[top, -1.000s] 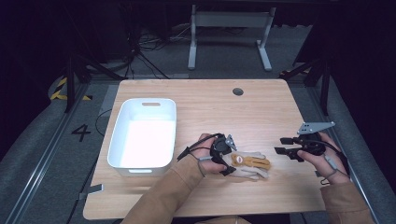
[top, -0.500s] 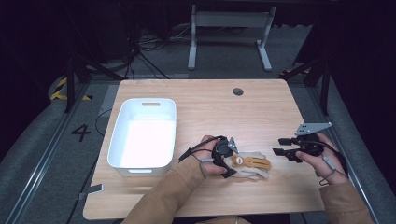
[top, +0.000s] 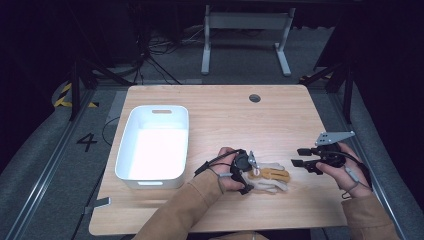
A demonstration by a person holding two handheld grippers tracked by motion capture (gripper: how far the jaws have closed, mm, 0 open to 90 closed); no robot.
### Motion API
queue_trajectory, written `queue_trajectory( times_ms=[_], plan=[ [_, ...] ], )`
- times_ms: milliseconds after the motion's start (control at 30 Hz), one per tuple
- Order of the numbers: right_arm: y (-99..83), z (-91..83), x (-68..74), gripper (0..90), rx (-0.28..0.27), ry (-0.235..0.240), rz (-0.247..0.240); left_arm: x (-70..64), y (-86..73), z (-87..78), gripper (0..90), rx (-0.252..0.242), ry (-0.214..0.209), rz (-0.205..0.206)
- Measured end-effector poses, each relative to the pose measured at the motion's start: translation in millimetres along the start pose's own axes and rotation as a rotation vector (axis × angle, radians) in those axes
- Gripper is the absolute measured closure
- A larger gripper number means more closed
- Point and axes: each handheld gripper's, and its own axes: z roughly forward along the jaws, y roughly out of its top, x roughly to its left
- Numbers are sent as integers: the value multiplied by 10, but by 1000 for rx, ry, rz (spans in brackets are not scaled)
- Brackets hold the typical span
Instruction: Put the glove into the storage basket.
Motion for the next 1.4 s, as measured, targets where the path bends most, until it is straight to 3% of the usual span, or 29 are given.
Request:
queue_trajectory(
  times_ms=[267, 700, 1233, 1400],
  plan=[
    [-10, 3, -7, 460, -2, -1, 6, 16, 13, 67, 77, -3, -27, -14],
    [-19, 13, -14, 460, -1, 1, 11, -10, 80, 79, 141, 1, -25, -34],
    [-28, -29, -39, 462, -14, -11, 21, -123, 140, -9, 611, 37, 4, -56],
    [-24, -21, -31, 461, -15, -11, 18, -146, 143, -13, 687, 39, 4, -64]
  ],
)
